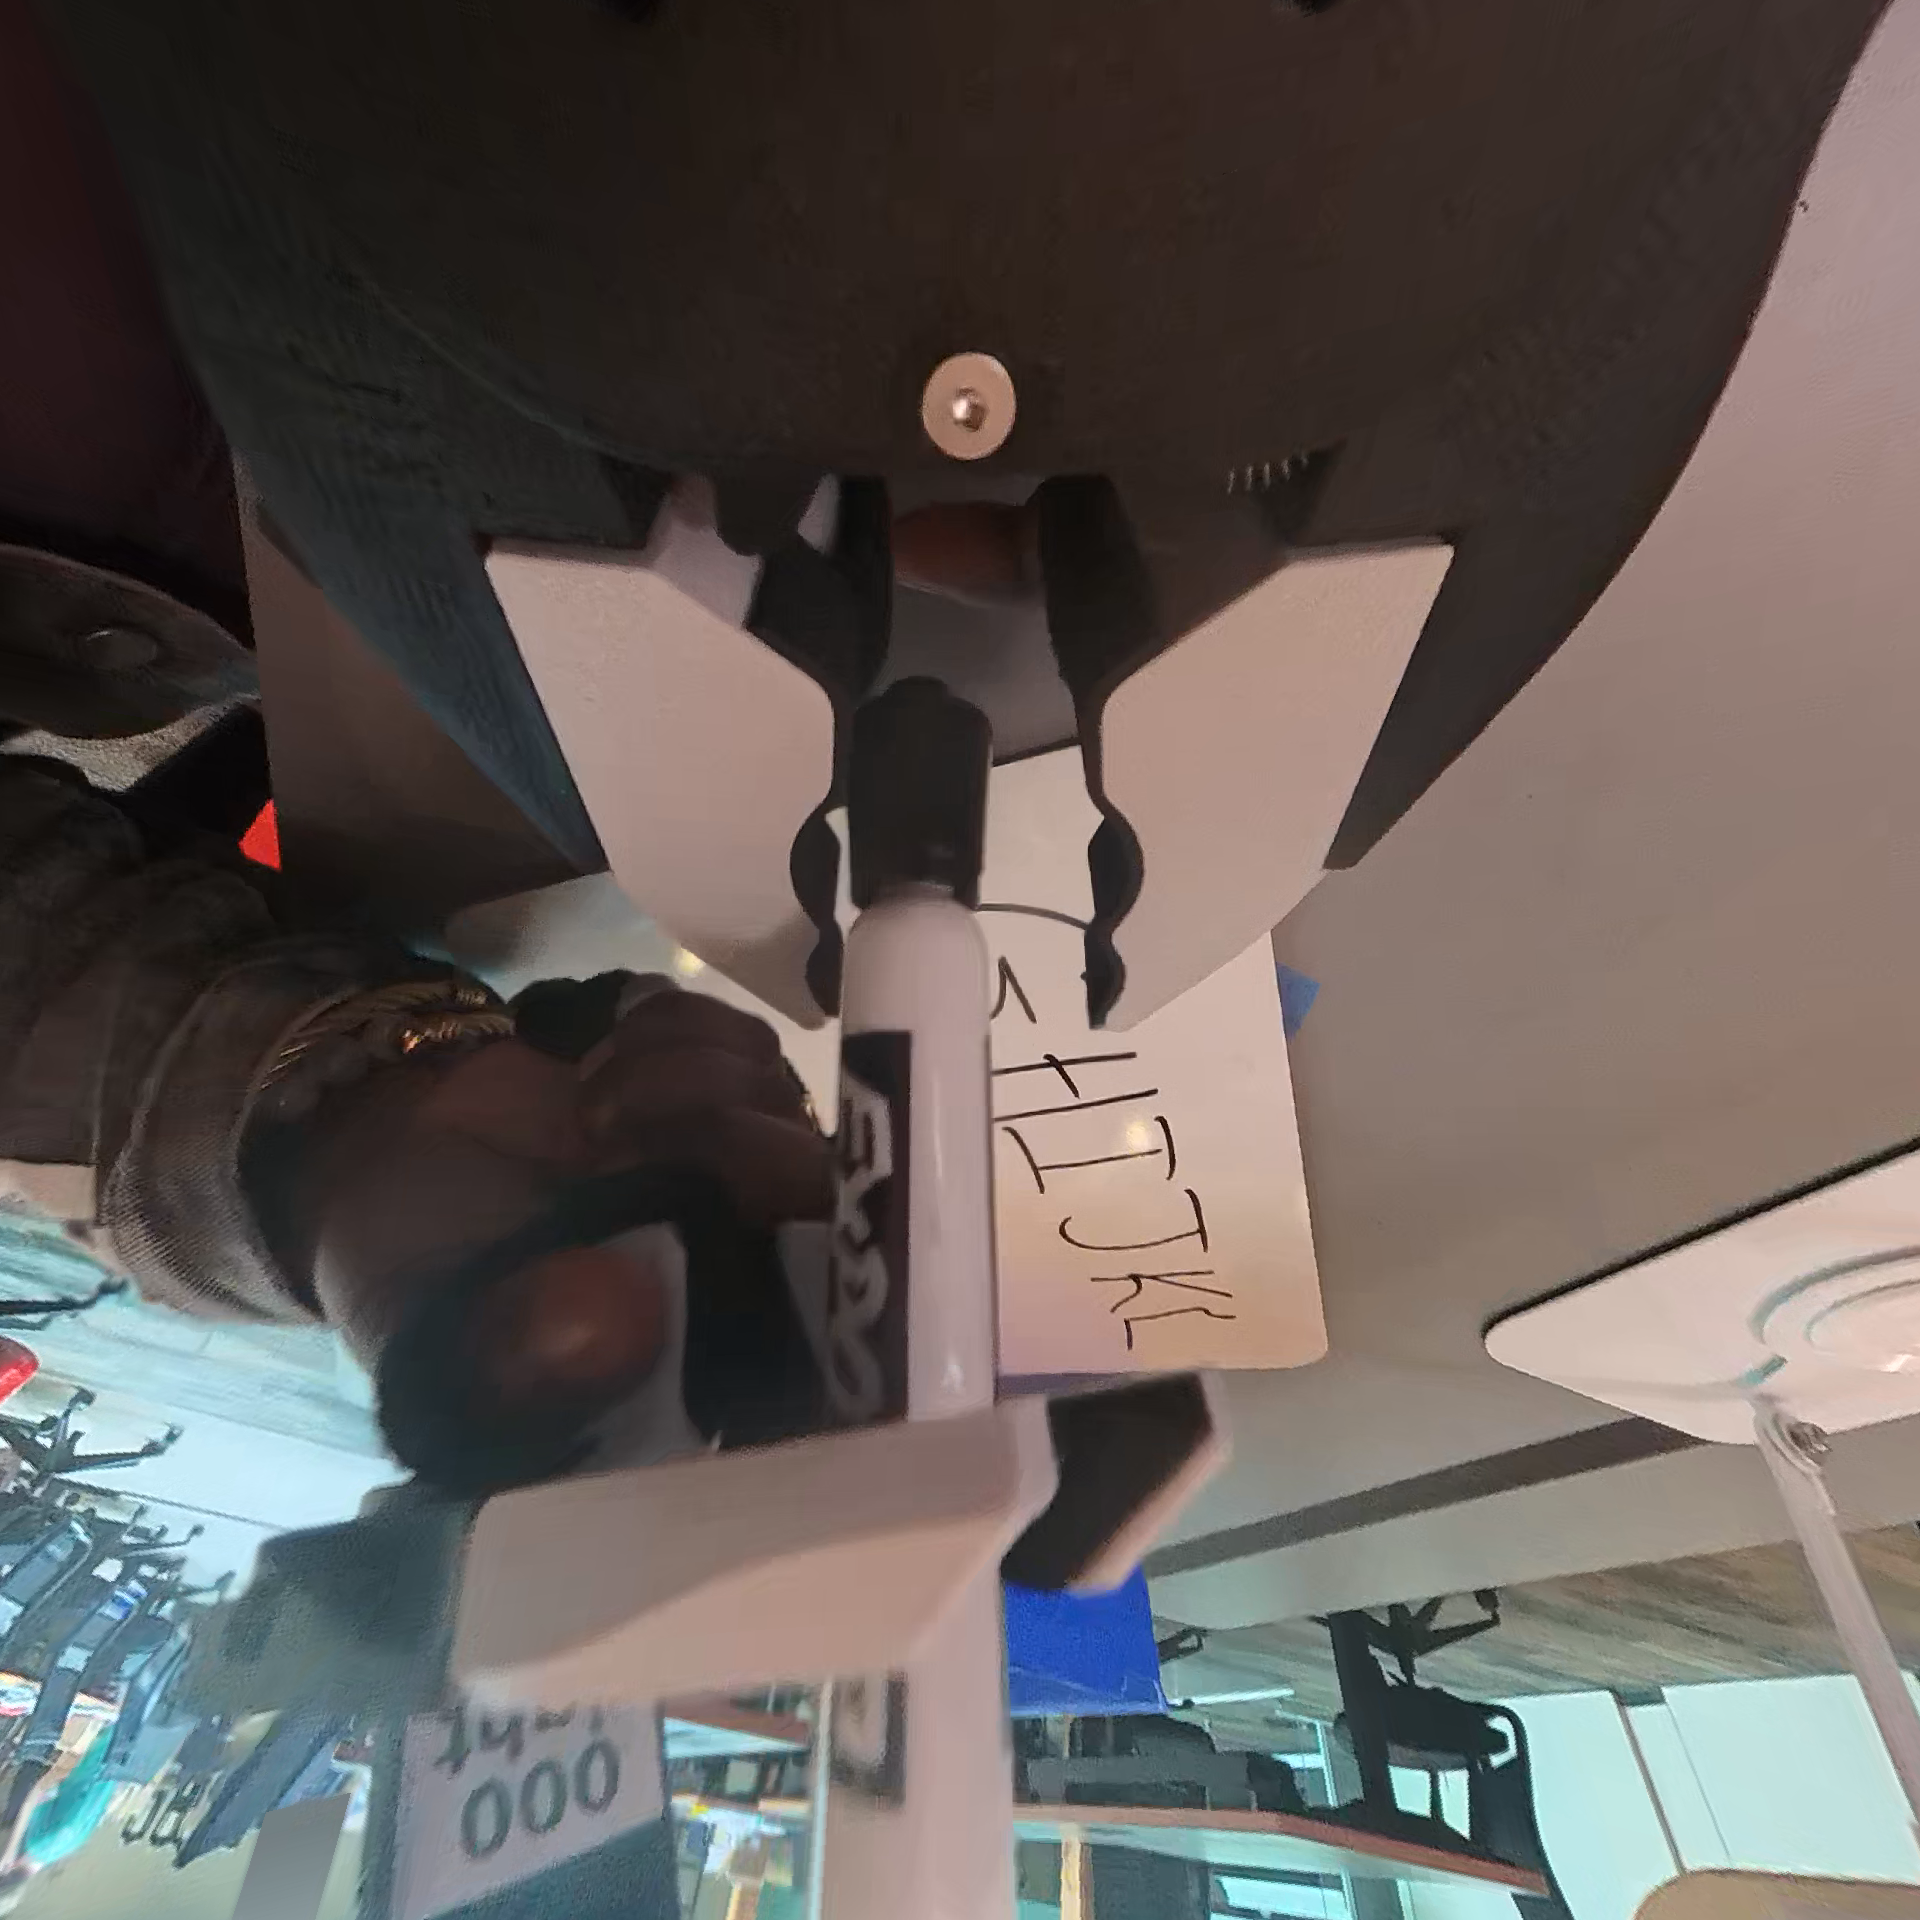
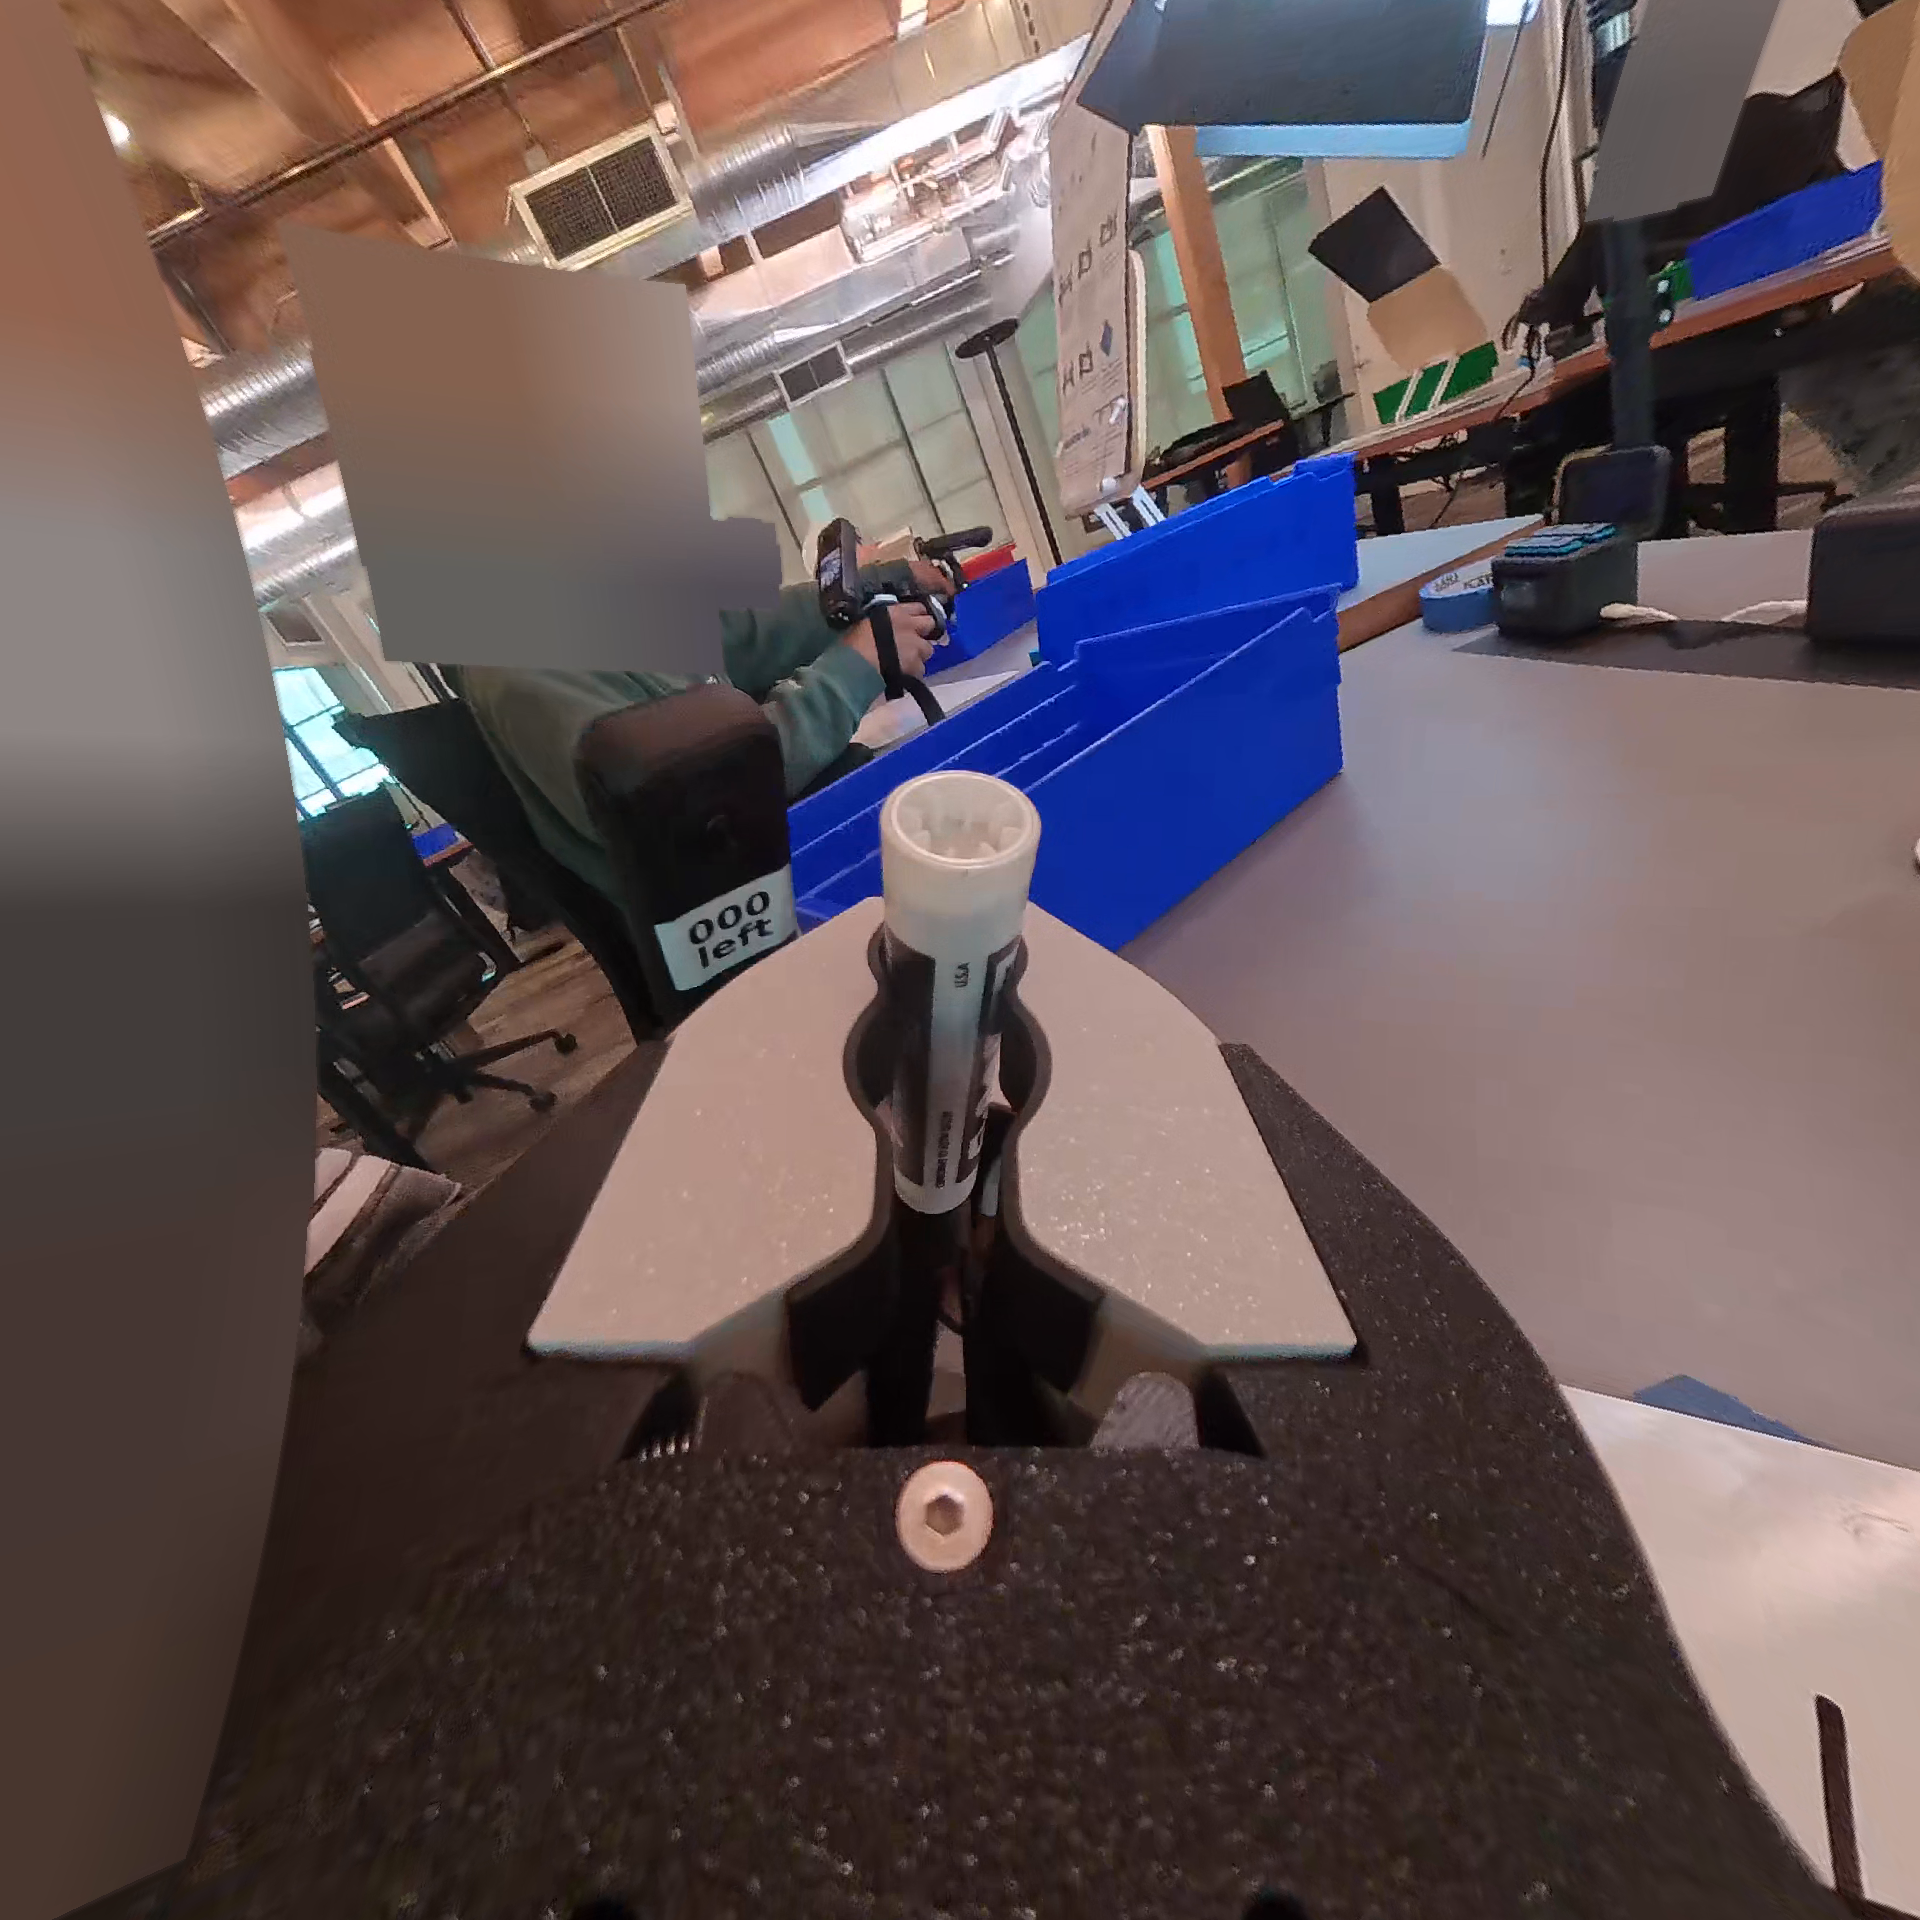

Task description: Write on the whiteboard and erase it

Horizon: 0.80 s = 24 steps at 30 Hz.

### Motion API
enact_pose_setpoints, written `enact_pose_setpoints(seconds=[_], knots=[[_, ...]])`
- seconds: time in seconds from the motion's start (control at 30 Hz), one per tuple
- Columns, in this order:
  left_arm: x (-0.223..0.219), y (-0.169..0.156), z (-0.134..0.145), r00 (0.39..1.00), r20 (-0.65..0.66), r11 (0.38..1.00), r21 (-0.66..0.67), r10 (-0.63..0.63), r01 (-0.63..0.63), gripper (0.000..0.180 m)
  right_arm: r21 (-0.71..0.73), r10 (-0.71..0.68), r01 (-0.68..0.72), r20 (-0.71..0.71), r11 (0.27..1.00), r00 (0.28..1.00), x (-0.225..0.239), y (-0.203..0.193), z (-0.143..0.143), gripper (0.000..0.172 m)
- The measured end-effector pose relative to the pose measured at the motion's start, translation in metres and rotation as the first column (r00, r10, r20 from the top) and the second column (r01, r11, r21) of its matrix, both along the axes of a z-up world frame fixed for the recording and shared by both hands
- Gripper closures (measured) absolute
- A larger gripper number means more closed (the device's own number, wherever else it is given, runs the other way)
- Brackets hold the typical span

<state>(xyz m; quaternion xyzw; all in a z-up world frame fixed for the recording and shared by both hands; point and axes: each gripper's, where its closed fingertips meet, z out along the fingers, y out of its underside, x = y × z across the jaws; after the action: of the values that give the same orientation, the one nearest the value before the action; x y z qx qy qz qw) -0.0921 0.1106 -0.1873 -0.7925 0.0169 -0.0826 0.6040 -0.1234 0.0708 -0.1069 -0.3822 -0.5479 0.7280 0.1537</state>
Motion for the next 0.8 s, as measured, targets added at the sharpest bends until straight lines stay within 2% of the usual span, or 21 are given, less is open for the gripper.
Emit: enact_pose_setpoints(seconds=[0.13,0.53,0.67,0.8], knots=[[0.003,-0.002,0.005,1.000,-0.001,0.999,0.038,-0.025,0.026,0.167,-0.067,-0.005,0.005,0.007,0.998,1.000,-0.003,0.004,-0.002,0.156],[0.003,-0.003,0.002,0.995,-0.094,0.999,0.028,-0.015,0.018,0.169,-0.060,0.030,-0.029,0.016,0.998,0.999,0.005,0.006,-0.001,0.154],[0.005,-0.004,0.002,0.995,-0.099,0.999,0.023,-0.024,0.027,0.169,-0.130,0.017,-0.016,0.002,0.991,1.000,0.009,0.015,0.008,0.148],[0.006,-0.004,-0.001,0.994,-0.108,1.000,-0.001,-0.029,0.029,0.169,-0.047,-0.005,0.006,0.014,0.999,1.000,0.007,0.012,0.001,0.155]])
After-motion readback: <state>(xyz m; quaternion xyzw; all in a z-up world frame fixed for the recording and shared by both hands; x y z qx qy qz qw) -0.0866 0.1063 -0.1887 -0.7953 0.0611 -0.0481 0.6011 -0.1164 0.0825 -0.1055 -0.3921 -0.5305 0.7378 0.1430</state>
